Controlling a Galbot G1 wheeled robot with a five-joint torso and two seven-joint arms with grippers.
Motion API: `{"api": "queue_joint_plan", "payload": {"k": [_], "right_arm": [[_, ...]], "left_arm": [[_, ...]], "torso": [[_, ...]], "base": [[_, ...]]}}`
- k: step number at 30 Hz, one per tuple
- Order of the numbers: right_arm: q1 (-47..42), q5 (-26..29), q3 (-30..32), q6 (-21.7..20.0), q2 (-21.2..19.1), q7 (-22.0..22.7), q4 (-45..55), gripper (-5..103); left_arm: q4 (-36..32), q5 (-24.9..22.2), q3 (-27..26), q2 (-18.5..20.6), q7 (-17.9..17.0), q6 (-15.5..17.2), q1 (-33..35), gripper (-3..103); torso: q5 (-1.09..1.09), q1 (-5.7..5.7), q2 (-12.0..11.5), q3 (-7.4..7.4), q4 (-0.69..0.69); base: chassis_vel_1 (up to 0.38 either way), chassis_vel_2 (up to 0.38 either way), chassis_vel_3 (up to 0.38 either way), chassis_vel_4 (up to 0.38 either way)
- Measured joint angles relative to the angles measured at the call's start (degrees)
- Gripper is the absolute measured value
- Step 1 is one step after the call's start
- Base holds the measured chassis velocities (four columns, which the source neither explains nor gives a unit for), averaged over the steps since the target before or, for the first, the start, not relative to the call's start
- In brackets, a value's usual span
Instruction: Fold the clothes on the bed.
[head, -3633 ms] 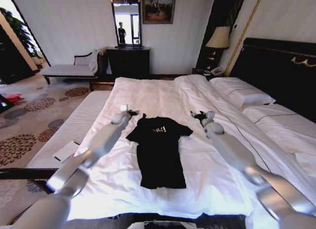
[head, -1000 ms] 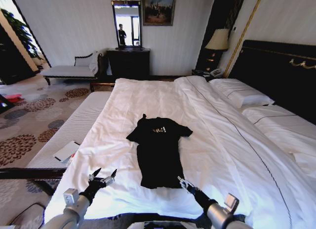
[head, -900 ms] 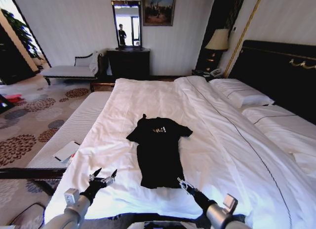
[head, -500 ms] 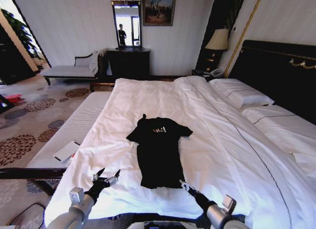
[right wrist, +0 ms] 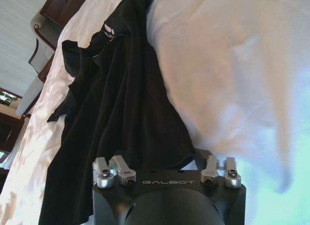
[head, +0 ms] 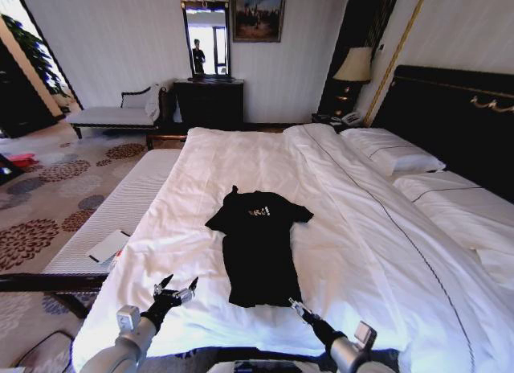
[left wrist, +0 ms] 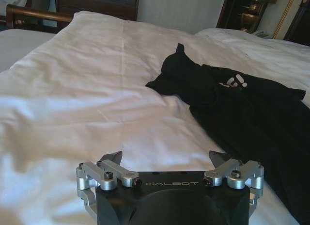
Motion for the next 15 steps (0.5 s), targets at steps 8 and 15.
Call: {"api": "queue_joint_plan", "payload": {"k": [8, 15], "right_arm": [[0.23, -0.68, 0.03, 0.66, 0.11, -0.06, -1.03, 42], [0.03, -1.18, 0.57, 0.81, -0.01, -0.01, -1.32, 15]], "left_arm": [[-1.46, -3.10, 3.39, 0.28, 1.04, 0.36, 1.49, 100], [0.24, -5.95, 7.27, 0.26, 3.32, -0.25, 2.13, 100]], "torso": [[0.00, 0.00, 0.00, 0.00, 0.00], [0.00, 0.00, 0.00, 0.00, 0.01]], "base": [[0.000, 0.000, 0.000, 0.000], [0.000, 0.000, 0.000, 0.000]]}}
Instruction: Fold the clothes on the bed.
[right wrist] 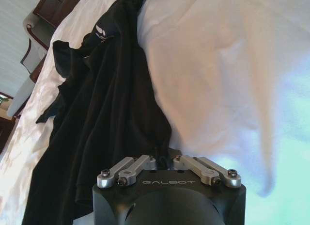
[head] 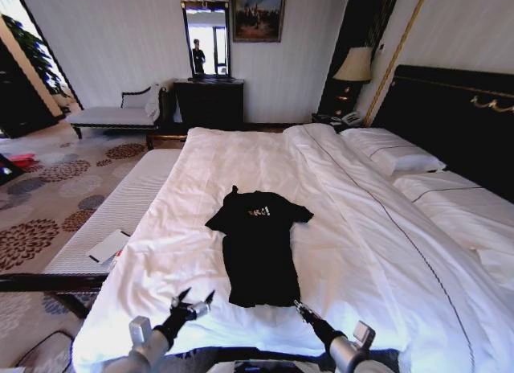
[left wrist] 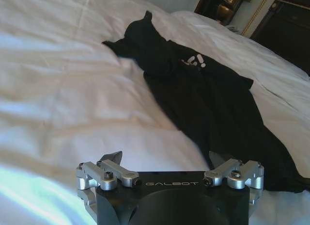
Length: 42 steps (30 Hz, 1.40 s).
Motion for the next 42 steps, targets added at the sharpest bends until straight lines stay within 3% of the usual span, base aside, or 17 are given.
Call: {"api": "queue_joint_plan", "payload": {"k": [4, 10, 14, 17, 19, 25, 29, 31, 33, 42], "right_arm": [[-0.37, -0.45, 0.27, 0.07, 0.00, 0.05, -0.33, 2], [-0.70, -1.52, 0.13, 0.19, 0.26, 0.07, -0.47, 0], [-0.82, -1.84, 0.12, 0.27, 0.35, 0.19, -0.34, 0], [-0.87, -1.94, 0.22, 0.32, 0.30, 0.23, -0.28, 0], [-0.87, -2.08, 0.28, 0.35, 0.26, 0.31, -0.19, 0], [-0.90, -2.13, 0.72, 0.37, 0.21, 0.57, 0.09, 0], [-1.08, -2.02, 1.41, 0.41, -0.10, 0.57, 0.26, 0], [-0.98, -2.02, 1.44, 0.41, -0.13, 0.59, 0.25, 0], [-0.85, -2.09, 1.33, 0.41, -0.05, 0.69, 0.34, 0], [-1.46, -2.65, 1.15, 0.52, 0.35, 0.78, 1.03, 0]], "left_arm": [[1.77, -2.32, -0.45, -0.01, 0.27, -0.72, -1.60, 100], [2.68, -6.55, 0.61, -0.19, 0.05, -0.61, -5.24, 99], [7.06, -5.33, 4.24, -0.70, -1.37, -0.34, -13.04, 81], [8.75, -5.66, 6.39, -1.08, -1.89, 0.05, -16.96, 75], [9.73, -6.76, 8.86, -1.21, -2.31, 0.79, -19.95, 64], [11.11, -9.24, 11.68, -0.35, -3.19, 2.20, -22.12, 48], [11.90, -12.55, 11.06, 1.09, -3.82, 2.97, -22.26, 26], [11.94, -13.33, 10.94, 1.17, -3.94, 3.19, -22.38, 26], [12.08, -13.83, 10.96, 1.02, -4.03, 3.34, -22.80, 18], [14.33, -13.27, 12.15, -0.24, -3.79, 3.56, -24.73, 13]], "torso": [[0.00, 0.00, 0.00, 0.00, 0.00], [0.00, 0.00, 0.00, 0.00, 0.00], [-0.01, 0.00, 0.00, 0.00, -0.01], [-0.01, 0.00, 0.00, 0.00, -0.02], [-0.01, 0.01, 0.00, 0.01, -0.02], [0.00, 0.00, 0.00, 0.00, -0.01], [0.00, 0.00, 0.00, 0.00, 0.00], [0.00, 0.00, 0.00, 0.00, 0.00], [0.01, 0.00, 0.00, 0.00, 0.00], [0.00, 0.00, 0.00, 0.00, -0.01]], "base": [[0.000, 0.000, 0.000, 0.000], [0.000, 0.000, 0.000, 0.000], [0.000, 0.000, 0.000, 0.000], [0.000, 0.000, 0.000, 0.000], [0.000, 0.000, 0.000, 0.000], [0.000, 0.000, 0.000, 0.000], [0.000, 0.000, 0.000, 0.000], [0.000, 0.000, 0.000, 0.000], [0.000, 0.000, 0.000, 0.000], [0.000, 0.000, 0.000, 0.000]]}}
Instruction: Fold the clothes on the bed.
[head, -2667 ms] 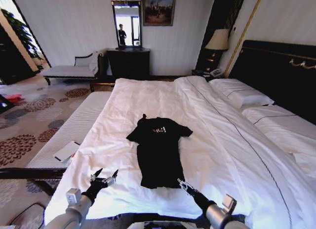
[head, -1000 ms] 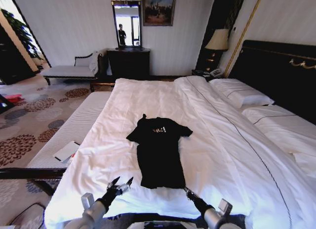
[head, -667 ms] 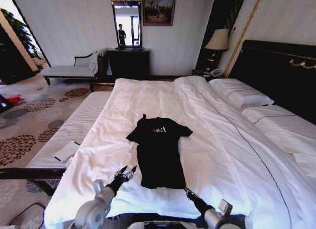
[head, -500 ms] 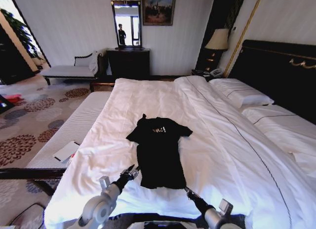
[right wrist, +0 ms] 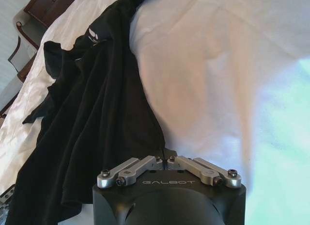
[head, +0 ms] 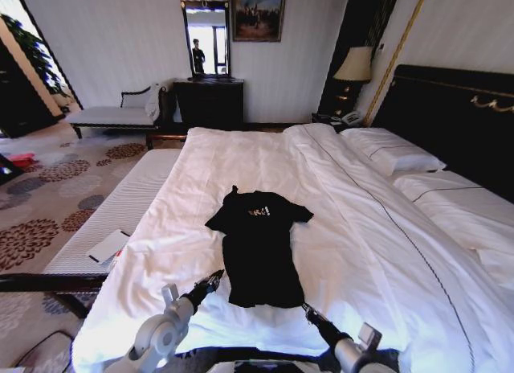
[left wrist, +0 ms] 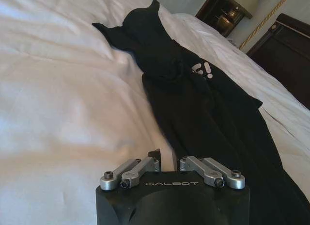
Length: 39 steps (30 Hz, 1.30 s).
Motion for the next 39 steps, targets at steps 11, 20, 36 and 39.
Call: {"api": "queue_joint_plan", "payload": {"k": [11, 20, 36, 39], "right_arm": [[0.50, -0.64, -0.56, 0.10, -0.01, -0.13, -0.34, 0], [0.92, -0.65, -0.57, 0.08, -0.12, -0.06, -0.87, 0], [0.80, -0.45, -0.24, 0.08, -0.08, 0.44, -0.45, 0], [0.68, -0.38, 0.03, 0.11, -0.09, 0.50, -0.27, 0]], "left_arm": [[-0.42, 0.89, 0.36, 0.00, 1.26, 0.26, 0.66, 45], [0.40, 0.08, 1.12, -0.36, 1.37, 0.17, -0.20, 79], [2.65, 0.14, 4.32, -1.47, 1.28, 0.05, -2.69, 26], [2.83, 0.05, 4.56, -1.74, 1.21, 0.05, -2.91, 17]], "torso": [[0.01, 0.00, 0.00, 0.00, 0.00], [0.01, 0.00, 0.00, 0.00, 0.00], [0.00, 0.00, 0.00, 0.00, 0.00], [0.00, 0.00, 0.00, 0.00, 0.00]], "base": [[0.000, 0.000, 0.000, 0.000], [0.000, 0.000, 0.000, 0.000], [0.000, 0.000, 0.000, 0.000], [0.000, 0.000, 0.000, 0.000]]}}
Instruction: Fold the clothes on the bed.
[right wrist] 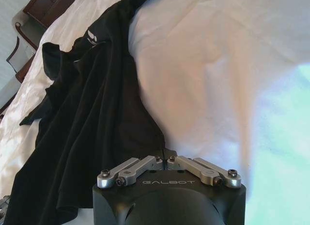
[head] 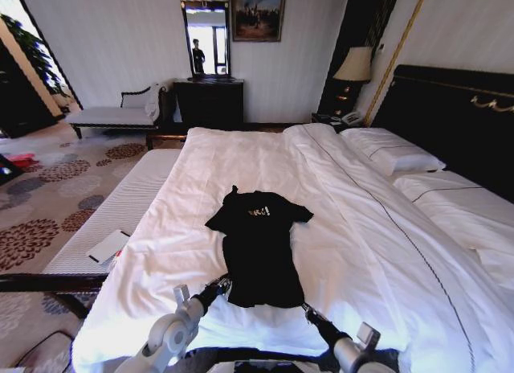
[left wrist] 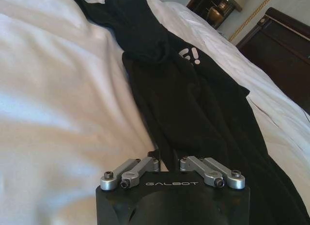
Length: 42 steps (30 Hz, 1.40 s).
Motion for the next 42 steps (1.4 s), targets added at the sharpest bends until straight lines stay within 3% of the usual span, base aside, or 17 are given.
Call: {"api": "queue_joint_plan", "payload": {"k": [3, 4, 5, 19, 24, 31, 42], "right_arm": [[-0.12, -0.01, 0.09, 0.05, 0.03, 0.01, 0.00, 0], [-0.17, -0.05, 0.10, 0.13, 0.12, 0.01, 0.00, 0], [-0.20, -0.08, 0.11, 0.17, 0.16, 0.01, 0.01, 0], [1.50, 0.38, 0.45, 0.03, -0.46, 0.58, 0.45, 0], [1.83, 0.44, 0.45, -0.20, -1.05, 0.91, 0.77, 0], [1.60, 0.45, 0.53, -0.38, -1.69, 1.08, 1.30, 0], [3.14, 0.40, 0.13, -0.79, -2.39, 1.67, -0.03, 0]], "left_arm": [[-0.09, -0.06, 0.06, -0.08, -0.14, 0.00, 0.01, 14], [-0.52, -0.07, -0.05, -0.07, -0.37, -0.01, 0.20, 3], [-0.88, -0.17, -0.30, 0.05, -0.57, -0.02, 0.41, 2], [-9.25, -1.23, -6.05, 4.41, -4.08, 1.80, 5.58, 0], [-14.13, -0.99, -8.65, 7.68, -6.12, 3.26, 9.69, 0], [-16.98, -3.29, -9.87, 7.16, -10.96, 5.75, 9.06, 0], [-13.93, -0.17, -11.52, 6.23, -12.59, 6.63, 11.74, 0]], "torso": [[0.00, 0.00, 0.00, 0.00, 0.00], [0.00, 0.00, 0.00, 0.00, -0.01], [-0.01, 0.00, 0.00, 0.00, -0.01], [0.00, 0.00, 0.00, 0.00, 0.00], [0.01, 0.00, 0.00, 0.00, 0.00], [0.00, 0.00, 0.00, 0.00, -0.01], [-0.01, 0.00, 0.00, 0.00, 0.01]], "base": [[0.000, 0.000, 0.000, 0.000], [0.000, 0.000, 0.000, 0.000], [0.000, 0.000, 0.000, 0.000], [0.000, 0.000, 0.000, 0.000], [0.000, 0.000, 0.000, 0.000], [0.000, 0.000, 0.000, 0.000], [0.000, 0.000, 0.000, 0.000]]}}
